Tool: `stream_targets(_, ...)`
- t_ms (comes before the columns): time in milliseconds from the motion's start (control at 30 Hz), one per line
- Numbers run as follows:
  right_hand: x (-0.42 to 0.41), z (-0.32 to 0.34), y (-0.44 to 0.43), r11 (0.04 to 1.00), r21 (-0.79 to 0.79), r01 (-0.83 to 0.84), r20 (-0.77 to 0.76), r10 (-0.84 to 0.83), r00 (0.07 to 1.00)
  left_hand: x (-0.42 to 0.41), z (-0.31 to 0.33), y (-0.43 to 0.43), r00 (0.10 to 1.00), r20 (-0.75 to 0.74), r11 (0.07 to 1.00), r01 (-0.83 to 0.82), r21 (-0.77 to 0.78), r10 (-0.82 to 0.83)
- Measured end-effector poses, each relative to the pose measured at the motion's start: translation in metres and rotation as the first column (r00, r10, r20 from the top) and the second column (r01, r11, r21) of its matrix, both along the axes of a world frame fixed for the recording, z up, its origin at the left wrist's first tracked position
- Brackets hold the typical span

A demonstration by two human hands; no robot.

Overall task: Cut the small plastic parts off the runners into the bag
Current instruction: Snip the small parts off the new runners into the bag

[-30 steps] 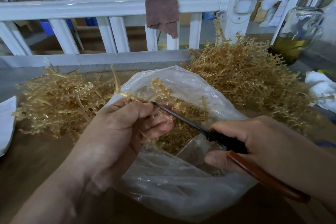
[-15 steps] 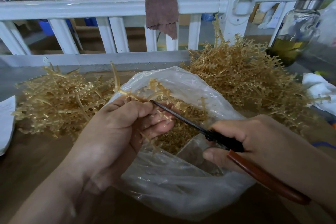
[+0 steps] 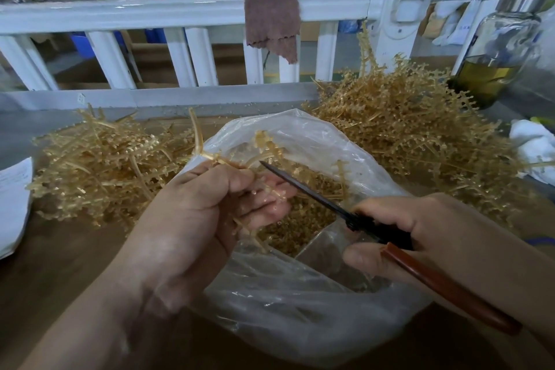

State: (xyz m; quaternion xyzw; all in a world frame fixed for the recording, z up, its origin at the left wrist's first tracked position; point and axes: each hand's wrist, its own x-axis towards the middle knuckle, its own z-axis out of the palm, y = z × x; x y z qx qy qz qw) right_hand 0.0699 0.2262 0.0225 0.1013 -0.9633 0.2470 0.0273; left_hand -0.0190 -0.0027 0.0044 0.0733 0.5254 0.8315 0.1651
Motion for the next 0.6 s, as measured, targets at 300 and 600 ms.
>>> stream_targets(300,0.002,0.009,0.005,0.998,-0.04,-0.056,0.13,0.06,0.99,0.002,-0.001,0.0,0.998,-0.055,0.988,-0.05,-0.147,0.043)
stream_targets(600,0.002,0.012,0.01,0.997,-0.049,-0.053,0.145,0.06,0.988,0.008,-0.001,0.001,0.981,-0.165,0.967,-0.137,-0.215,0.102)
